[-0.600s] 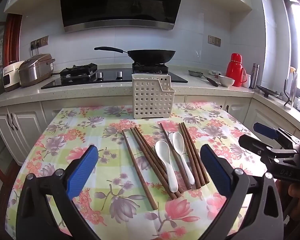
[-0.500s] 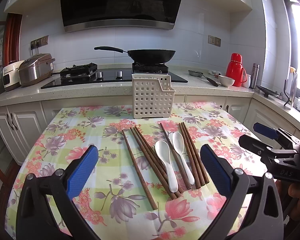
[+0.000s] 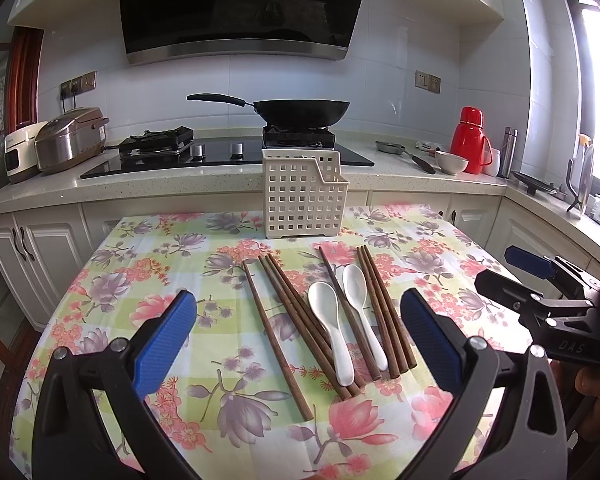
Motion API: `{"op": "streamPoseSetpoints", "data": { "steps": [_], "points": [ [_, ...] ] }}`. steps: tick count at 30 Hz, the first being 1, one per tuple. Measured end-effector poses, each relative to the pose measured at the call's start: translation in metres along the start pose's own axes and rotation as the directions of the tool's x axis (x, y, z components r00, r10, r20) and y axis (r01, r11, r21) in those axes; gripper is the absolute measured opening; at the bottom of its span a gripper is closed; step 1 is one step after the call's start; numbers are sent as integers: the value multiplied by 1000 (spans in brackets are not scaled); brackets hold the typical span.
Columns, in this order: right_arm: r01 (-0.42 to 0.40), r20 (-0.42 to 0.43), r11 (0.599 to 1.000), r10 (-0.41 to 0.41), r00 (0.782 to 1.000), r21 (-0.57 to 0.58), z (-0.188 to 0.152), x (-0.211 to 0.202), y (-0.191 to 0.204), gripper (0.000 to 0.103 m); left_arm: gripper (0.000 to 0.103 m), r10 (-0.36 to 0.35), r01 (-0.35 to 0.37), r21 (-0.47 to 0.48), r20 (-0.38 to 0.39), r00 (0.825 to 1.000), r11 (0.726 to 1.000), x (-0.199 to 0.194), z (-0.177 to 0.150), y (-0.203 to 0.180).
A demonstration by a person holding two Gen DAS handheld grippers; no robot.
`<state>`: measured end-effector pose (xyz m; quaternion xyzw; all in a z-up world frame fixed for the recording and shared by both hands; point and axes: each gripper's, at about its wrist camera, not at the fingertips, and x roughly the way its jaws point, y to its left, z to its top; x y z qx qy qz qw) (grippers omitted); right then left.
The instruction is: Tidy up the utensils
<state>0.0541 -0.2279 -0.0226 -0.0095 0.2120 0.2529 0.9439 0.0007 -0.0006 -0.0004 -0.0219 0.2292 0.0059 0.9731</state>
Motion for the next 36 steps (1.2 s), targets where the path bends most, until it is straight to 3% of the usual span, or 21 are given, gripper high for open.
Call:
{"op": "streamPoseSetpoints", "data": {
  "steps": [28, 31, 36],
  "points": [
    [6, -1, 1000, -6, 1000, 4, 0, 0, -1, 85, 98, -9, 9, -5, -8, 1000, 1000, -1, 1, -8],
    [48, -10, 999, -48, 999, 5, -1, 3, -4, 85, 98, -1, -1, -36, -59, 998, 999, 12, -5, -3],
    [174, -118, 985, -171, 978, 16, -5, 26, -20, 85, 97, -20, 7, -77, -171, 985, 997, 31, -11, 12]
  ]
}}
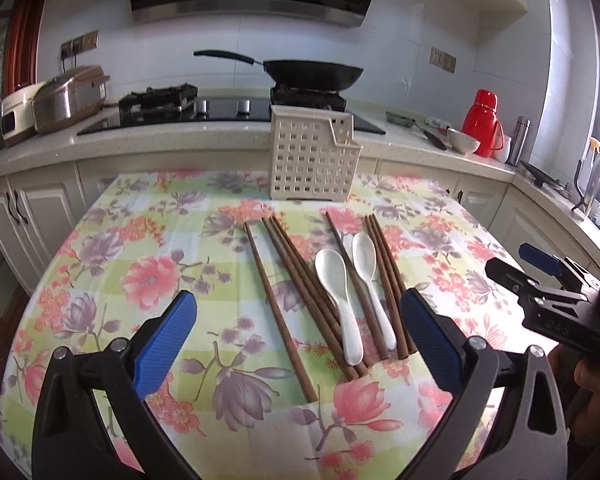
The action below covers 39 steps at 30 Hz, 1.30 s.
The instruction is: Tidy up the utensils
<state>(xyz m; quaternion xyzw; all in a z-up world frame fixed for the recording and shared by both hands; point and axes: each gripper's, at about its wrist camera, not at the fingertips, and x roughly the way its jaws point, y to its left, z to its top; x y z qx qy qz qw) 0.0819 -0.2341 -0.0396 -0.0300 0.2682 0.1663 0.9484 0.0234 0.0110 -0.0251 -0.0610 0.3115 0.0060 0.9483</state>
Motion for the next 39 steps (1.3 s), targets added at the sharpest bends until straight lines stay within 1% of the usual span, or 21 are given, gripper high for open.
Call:
{"op": "streamPoseSetpoints", "data": {
  "steps": [2, 4, 6, 7, 8, 10, 12, 15, 18, 19, 22, 24, 25, 26, 28, 30, 35, 39],
  "points": [
    [21, -19, 1000, -21, 1000, -11, 1, 9, -2, 85, 90, -5, 5, -18, -11, 1000, 1000, 10, 2, 7],
    [3, -64, 1000, -2, 998, 2, 5, 24, -5, 85, 73, -18, 16, -48, -42, 999, 999, 26, 8, 13],
    [-29, -108, 999, 33, 994, 36, 9, 42, -9, 85, 67, -21, 15, -81, -75, 997, 997, 46, 15, 20],
    [-26, -128, 999, 31, 991, 39, 11, 51, -8, 85, 64, -25, 18, -95, -76, 997, 995, 55, 19, 23],
    [-10, -158, 999, 17, 987, 42, 13, 63, -8, 85, 62, -21, 12, -105, -87, 996, 994, 67, 23, 25],
    [-14, -210, 997, 30, 977, 75, 17, 85, -10, 85, 44, -13, -1, -115, -120, 993, 993, 89, 28, 29],
    [-21, -257, 995, 46, 965, 100, 21, 107, -11, 84, 37, -1, -21, -124, -170, 985, 992, 114, 34, 34],
    [-4, -287, 994, 34, 957, 105, 28, 130, -11, 82, 34, 49, -76, -103, -237, 970, 992, 142, 39, 42],
    [-5, -309, 991, 47, 950, 134, 33, 147, -15, 78, 32, 62, -89, -97, -253, 965, 991, 165, 49, 44],
    [-2, -314, 991, 45, 948, 136, 34, 152, -16, 77, 32, 53, -81, -105, -248, 967, 991, 171, 53, 45],
    [0, -334, 991, 44, 942, 131, 37, 164, -15, 75, 32, 85, -107, -63, -277, 957, 992, 185, 54, 45],
    [5, -347, 992, 38, 937, 123, 38, 173, -14, 73, 32, 122, -134, -21, -294, 948, 991, 191, 53, 43],
    [7, -353, 993, 36, 935, 121, 39, 177, -14, 72, 32, 128, -139, -15, -296, 946, 990, 194, 53, 42],
    [10, -360, 993, 33, 932, 119, 39, 180, -14, 72, 32, 132, -141, -10, -298, 945, 990, 196, 52, 41],
    [16, -369, 994, 27, 929, 112, 38, 185, -15, 67, 32, 146, -151, 6, -290, 946, 989, 197, 51, 39],
    [25, -379, 994, 17, 925, 104, 37, 189, -15, 64, 32, 149, -153, 10, -284, 947, 988, 197, 50, 39],
    [29, -387, 995, 10, 922, 95, 38, 194, -12, 63, 32, 153, -155, 14, -279, 948, 988, 197, 49, 38],
    [33, -396, 996, 2, 918, 82, 39, 197, -7, 63, 32, 171, -169, 31, -279, 945, 985, 197, 49, 36]
  ]
}}
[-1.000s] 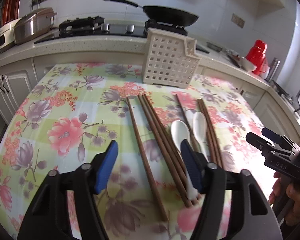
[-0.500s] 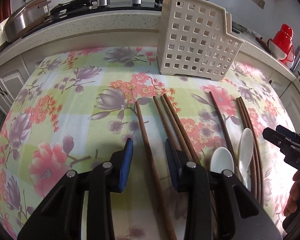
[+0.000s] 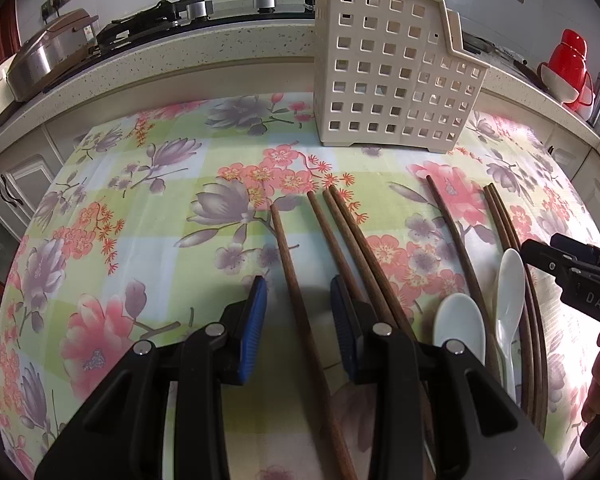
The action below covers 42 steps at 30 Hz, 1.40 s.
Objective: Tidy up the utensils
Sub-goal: 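Close the left tool on one brown chopstick while the right tool grasps another, then lift both held chopsticks upright and carry them toward the white basket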
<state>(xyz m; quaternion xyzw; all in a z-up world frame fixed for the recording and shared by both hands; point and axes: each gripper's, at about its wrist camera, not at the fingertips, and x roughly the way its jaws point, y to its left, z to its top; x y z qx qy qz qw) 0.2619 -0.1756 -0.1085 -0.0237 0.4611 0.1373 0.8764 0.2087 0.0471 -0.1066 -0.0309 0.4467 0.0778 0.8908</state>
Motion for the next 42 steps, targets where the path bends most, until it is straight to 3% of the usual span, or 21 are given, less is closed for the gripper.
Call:
{"op": "streamPoseSetpoints", "data": {
  "steps": [5, 9, 13, 19, 28, 35, 42],
  "points": [
    [49, 7, 998, -49, 999, -44, -1, 2, 9, 39, 26, 20, -20, 5, -7, 1000, 1000, 0, 0, -2],
    [42, 9, 998, -42, 999, -54, -1, 2, 10, 30, 16, 27, -26, 13, -14, 1000, 1000, 1, 2, -5],
    [39, 18, 998, -38, 999, -53, -1, 3, 11, 13, 7, 19, -19, 10, -21, 1000, 1000, 3, 5, -7],
    [16, 21, 1000, -16, 1000, -26, -1, 0, 5, 8, 6, -31, 31, -26, -23, 999, 999, -1, 7, 1],
    [-31, 76, 999, 32, 997, -16, -2, -37, -2, 8, 6, -90, 94, -50, 63, 994, 994, -41, 15, 14],
    [-65, 178, 997, 70, 982, -31, -1, -93, -3, 8, 6, -128, 137, -42, 163, 978, 990, -95, 23, 18],
    [-66, 288, 997, 78, 955, -48, -1, -148, -3, 8, 6, -118, 133, -37, 271, 955, 990, -148, 24, 23]
  ]
}}
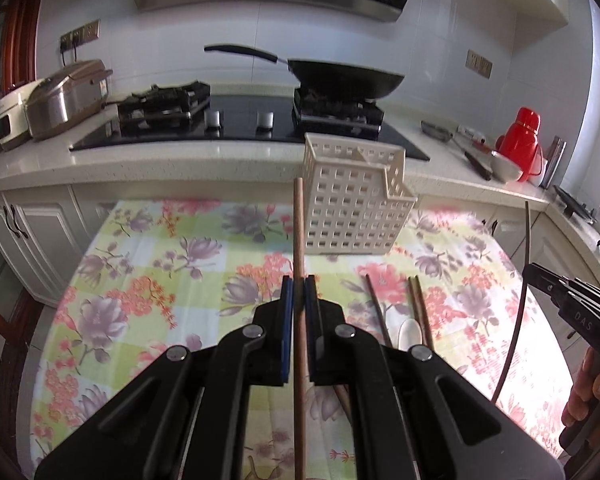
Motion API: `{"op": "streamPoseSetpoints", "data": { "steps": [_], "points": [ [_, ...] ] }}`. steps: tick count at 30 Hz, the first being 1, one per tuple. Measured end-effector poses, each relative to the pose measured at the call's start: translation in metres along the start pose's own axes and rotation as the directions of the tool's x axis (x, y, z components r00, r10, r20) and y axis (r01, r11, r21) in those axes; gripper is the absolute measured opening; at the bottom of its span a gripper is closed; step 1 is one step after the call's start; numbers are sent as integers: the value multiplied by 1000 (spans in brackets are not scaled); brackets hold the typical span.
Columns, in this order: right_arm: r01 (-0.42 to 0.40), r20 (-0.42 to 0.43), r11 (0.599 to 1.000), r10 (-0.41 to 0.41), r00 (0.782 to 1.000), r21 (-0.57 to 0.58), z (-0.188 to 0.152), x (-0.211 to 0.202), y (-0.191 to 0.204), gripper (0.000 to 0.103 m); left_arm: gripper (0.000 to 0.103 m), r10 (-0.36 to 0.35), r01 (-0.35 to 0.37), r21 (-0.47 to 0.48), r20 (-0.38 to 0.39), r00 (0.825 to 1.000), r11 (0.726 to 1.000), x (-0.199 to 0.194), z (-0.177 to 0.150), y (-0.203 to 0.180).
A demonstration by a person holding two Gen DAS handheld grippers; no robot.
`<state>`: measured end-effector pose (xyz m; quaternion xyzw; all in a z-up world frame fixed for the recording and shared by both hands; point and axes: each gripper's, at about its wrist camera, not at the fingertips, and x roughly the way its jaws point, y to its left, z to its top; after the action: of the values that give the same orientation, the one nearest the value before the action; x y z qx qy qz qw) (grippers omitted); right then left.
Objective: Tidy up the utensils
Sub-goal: 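Lift both held chopsticks upright and carry them toward the white basket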
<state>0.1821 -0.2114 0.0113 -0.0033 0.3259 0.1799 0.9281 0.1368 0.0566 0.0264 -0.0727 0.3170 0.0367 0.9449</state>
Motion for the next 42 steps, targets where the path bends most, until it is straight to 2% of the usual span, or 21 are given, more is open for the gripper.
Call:
{"op": "streamPoseSetpoints", "data": {
  "steps": [11, 22, 31, 42],
  "points": [
    [12, 64, 1000, -10, 998, -23, 16, -28, 3, 8, 6, 10, -12, 21, 82, 997, 1000, -33, 21, -3],
    [16, 59, 1000, -14, 998, -25, 40, -15, -5, 8, 6, 10, -11, 29, 65, 998, 1000, -11, 55, -2],
    [-4, 65, 999, 7, 998, -52, 84, -6, -5, 8, 6, -12, 7, 66, 84, 996, 998, -11, 107, -14],
    [-39, 139, 994, 52, 989, -97, 169, -8, 15, 8, 6, -32, 14, 115, 159, 987, 993, -26, 192, -36]
  ]
}}
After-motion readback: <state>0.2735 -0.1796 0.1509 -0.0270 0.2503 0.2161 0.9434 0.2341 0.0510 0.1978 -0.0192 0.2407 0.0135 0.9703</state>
